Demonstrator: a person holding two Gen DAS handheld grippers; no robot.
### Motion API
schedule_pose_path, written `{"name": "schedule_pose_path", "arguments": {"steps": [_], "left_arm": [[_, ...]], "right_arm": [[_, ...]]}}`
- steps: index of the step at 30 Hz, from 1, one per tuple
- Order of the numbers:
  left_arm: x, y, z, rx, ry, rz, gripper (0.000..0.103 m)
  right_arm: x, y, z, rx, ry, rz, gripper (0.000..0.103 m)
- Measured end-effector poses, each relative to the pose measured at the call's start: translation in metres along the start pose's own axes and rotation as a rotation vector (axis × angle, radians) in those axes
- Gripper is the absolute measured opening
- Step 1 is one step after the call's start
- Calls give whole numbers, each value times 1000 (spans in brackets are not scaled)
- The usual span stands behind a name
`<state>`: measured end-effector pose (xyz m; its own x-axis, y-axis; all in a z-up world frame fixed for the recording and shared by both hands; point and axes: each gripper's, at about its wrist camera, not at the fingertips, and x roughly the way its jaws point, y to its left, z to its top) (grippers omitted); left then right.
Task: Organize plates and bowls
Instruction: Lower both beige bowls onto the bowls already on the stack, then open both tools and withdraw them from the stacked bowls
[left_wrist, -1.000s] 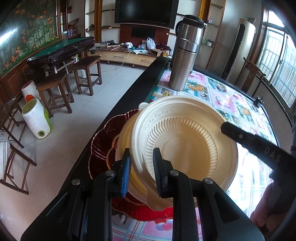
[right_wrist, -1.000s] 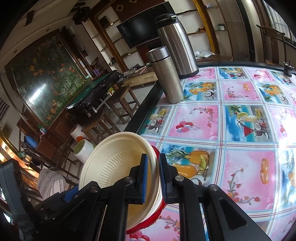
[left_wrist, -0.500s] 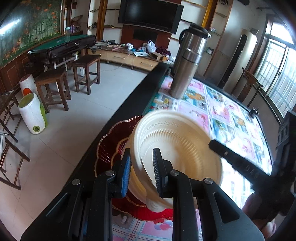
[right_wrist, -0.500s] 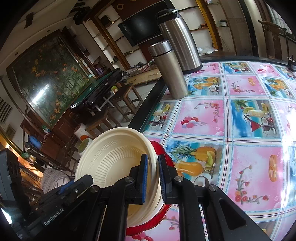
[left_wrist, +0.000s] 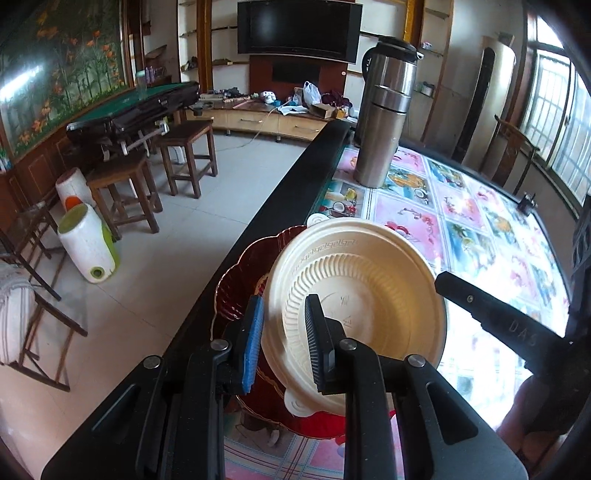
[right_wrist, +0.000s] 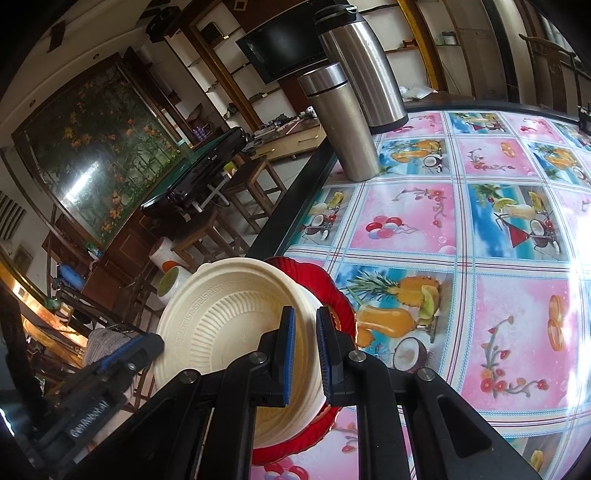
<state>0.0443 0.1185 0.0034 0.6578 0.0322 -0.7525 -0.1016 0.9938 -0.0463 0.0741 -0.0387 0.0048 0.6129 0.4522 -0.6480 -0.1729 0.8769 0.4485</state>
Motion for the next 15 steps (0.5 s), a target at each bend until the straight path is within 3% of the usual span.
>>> {"name": "schedule_pose_path", "arguments": {"steps": [7, 15], "left_arm": [[-22, -10, 0, 61, -113, 115, 22], [-41, -29, -2, 112, -168, 130, 23]], "right_arm": [[-9, -4, -2, 8, -2, 25, 14], [-33, -19, -3, 27, -32, 43, 16]]}}
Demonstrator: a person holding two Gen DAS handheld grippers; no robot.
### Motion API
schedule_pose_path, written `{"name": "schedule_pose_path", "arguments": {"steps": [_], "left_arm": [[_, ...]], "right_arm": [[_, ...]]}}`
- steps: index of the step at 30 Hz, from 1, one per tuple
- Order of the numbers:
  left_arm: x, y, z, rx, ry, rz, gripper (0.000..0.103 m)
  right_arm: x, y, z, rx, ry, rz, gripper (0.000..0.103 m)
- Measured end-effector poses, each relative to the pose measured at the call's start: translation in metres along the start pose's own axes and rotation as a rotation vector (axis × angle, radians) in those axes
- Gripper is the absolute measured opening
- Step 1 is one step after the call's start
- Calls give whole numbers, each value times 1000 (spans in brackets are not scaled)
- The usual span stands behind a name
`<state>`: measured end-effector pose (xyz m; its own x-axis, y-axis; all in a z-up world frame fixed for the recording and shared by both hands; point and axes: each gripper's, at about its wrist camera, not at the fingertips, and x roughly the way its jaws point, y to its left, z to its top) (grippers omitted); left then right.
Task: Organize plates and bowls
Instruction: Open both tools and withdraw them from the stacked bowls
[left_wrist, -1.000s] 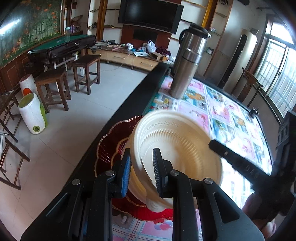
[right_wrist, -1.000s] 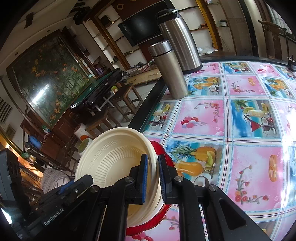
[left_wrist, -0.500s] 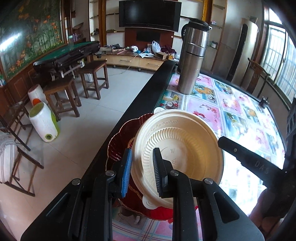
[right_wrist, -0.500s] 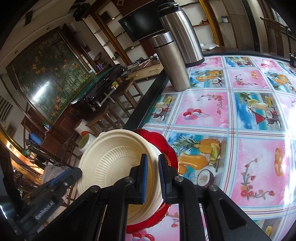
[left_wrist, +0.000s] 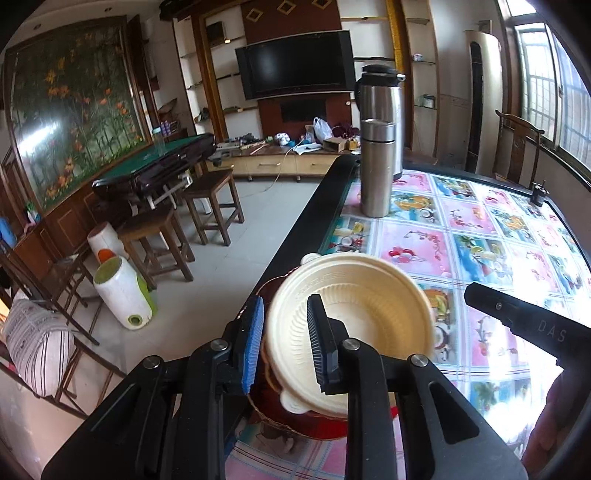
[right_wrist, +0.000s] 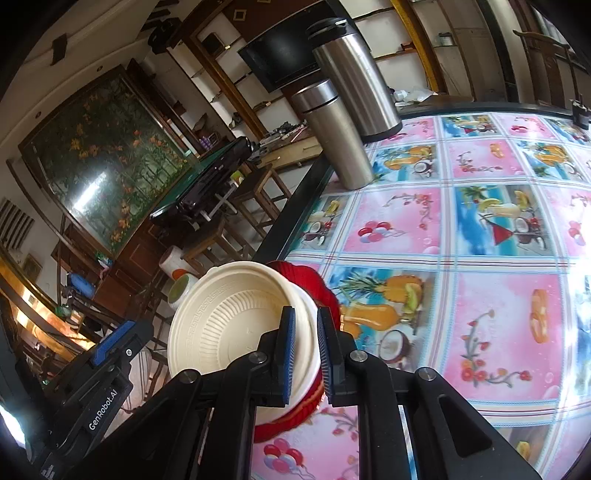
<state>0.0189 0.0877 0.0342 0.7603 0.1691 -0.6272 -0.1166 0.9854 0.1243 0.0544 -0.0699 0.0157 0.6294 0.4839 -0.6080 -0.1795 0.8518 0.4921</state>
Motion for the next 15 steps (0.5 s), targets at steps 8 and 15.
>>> {"name": "schedule_pose_path", "arguments": {"steps": [8, 15], "left_arm": [[-27, -34, 3, 58, -71, 5, 61], [-44, -66, 4, 113, -103, -4, 80]], "right_arm": [[-32, -23, -2, 34, -46, -7, 32], [-62, -52, -5, 76, -83, -24, 49]]}}
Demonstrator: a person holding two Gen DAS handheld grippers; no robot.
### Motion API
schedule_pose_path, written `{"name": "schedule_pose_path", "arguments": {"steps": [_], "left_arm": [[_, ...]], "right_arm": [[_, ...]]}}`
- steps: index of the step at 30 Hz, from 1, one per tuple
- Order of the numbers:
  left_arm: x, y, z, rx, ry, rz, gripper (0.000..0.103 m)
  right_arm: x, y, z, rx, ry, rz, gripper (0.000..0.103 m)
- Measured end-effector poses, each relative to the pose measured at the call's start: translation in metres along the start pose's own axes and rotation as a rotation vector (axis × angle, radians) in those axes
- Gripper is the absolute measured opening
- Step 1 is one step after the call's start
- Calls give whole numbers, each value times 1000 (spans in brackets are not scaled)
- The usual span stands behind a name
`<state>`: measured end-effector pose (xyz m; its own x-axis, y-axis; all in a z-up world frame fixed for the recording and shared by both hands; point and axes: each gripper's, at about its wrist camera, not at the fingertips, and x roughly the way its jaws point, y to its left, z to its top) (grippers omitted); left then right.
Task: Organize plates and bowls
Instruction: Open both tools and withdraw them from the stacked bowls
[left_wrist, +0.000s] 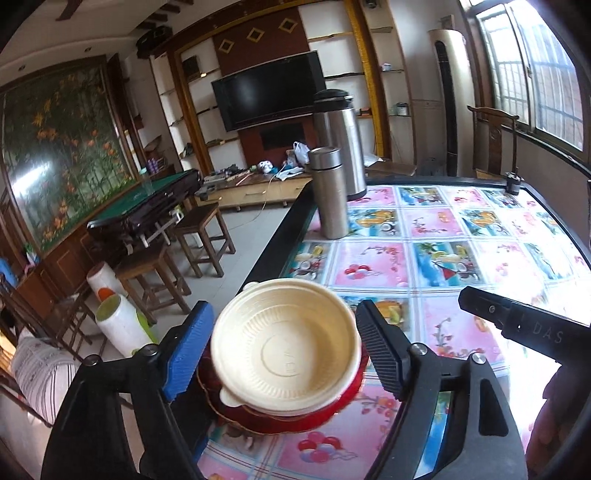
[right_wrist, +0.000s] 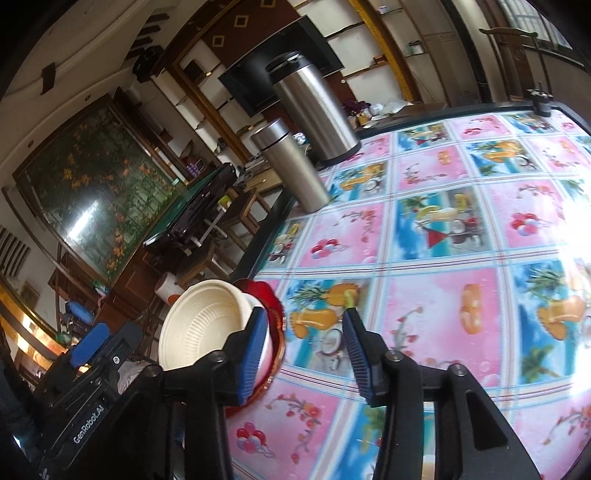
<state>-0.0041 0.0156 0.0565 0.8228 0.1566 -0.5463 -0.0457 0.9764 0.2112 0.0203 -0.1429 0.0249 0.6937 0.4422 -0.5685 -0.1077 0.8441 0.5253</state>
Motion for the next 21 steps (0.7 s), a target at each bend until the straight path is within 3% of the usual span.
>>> {"name": "schedule_pose_path", "arguments": {"steps": [9, 15, 21], "left_arm": [[-10, -9, -3, -31, -10, 1, 83], [-14, 6, -7, -109, -24, -9, 83], [-12, 20, -14, -134, -35, 21, 92]], "right_arm": [[-29, -19, -8, -26, -39, 7, 53], [-35, -8, -22, -115, -70, 57, 53], [-36, 14, -35, -206, -86, 100, 53]]}}
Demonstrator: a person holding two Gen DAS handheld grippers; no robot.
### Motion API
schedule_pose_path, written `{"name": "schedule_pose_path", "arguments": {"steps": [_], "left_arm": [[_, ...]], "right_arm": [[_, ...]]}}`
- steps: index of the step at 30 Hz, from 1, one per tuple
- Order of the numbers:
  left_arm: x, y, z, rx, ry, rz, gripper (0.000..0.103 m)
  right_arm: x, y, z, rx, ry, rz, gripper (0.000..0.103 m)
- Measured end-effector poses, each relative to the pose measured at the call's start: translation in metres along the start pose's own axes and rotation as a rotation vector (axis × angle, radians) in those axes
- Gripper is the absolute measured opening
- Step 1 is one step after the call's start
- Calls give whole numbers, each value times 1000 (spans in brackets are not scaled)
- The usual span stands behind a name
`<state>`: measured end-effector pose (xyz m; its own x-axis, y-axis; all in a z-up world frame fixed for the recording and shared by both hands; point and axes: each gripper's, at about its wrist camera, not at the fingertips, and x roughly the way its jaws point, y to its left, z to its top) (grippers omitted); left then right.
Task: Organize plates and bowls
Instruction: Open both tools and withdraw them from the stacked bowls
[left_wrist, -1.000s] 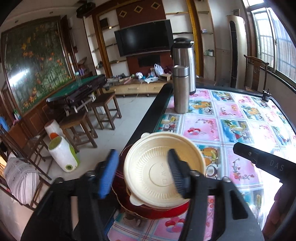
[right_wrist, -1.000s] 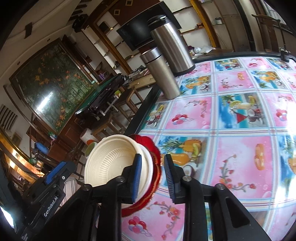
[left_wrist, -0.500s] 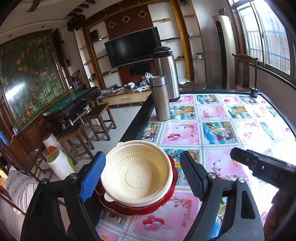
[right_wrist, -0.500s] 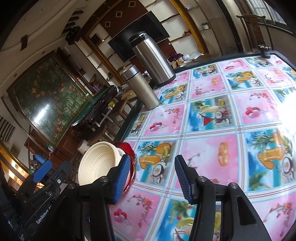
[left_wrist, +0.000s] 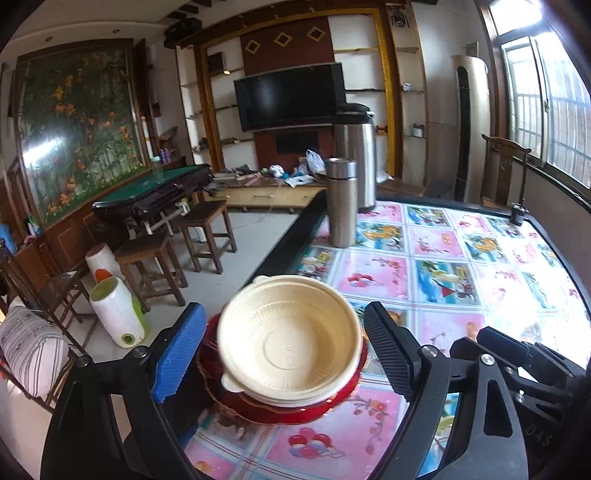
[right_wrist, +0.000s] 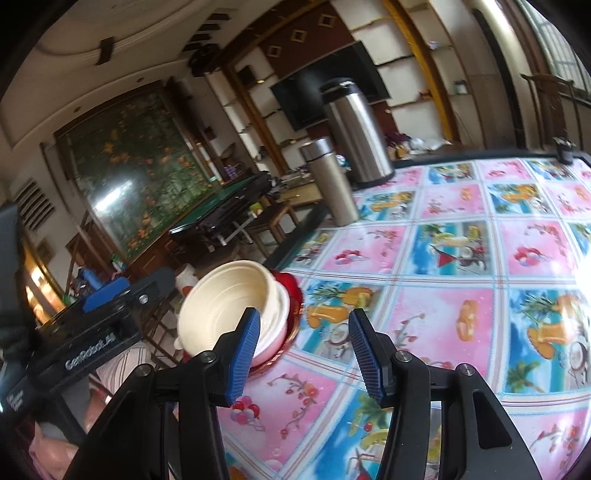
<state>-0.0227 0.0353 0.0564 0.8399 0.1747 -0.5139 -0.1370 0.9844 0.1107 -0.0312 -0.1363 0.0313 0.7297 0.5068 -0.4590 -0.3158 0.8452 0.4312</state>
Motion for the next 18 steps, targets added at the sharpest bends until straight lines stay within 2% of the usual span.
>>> {"name": "schedule_pose_path", "arguments": {"steps": [1, 2, 4, 10, 18], "left_arm": [[-1, 2, -1, 0, -9, 16, 100], [-1, 4, -2, -1, -19, 29, 103], [-3, 9, -3, -11, -42, 37, 103], [-5, 31, -3, -80, -65, -12, 103], [2, 43, -6, -107, -53, 10, 103]], "right_arm": [[1, 5, -1, -13, 0, 8, 53], [2, 7, -1, -21, 1, 12, 53], [4, 15, -2, -38, 4, 25, 53], [16, 33, -6, -69, 33, 46, 53], [23, 49, -5, -91, 32, 54, 53]]}}
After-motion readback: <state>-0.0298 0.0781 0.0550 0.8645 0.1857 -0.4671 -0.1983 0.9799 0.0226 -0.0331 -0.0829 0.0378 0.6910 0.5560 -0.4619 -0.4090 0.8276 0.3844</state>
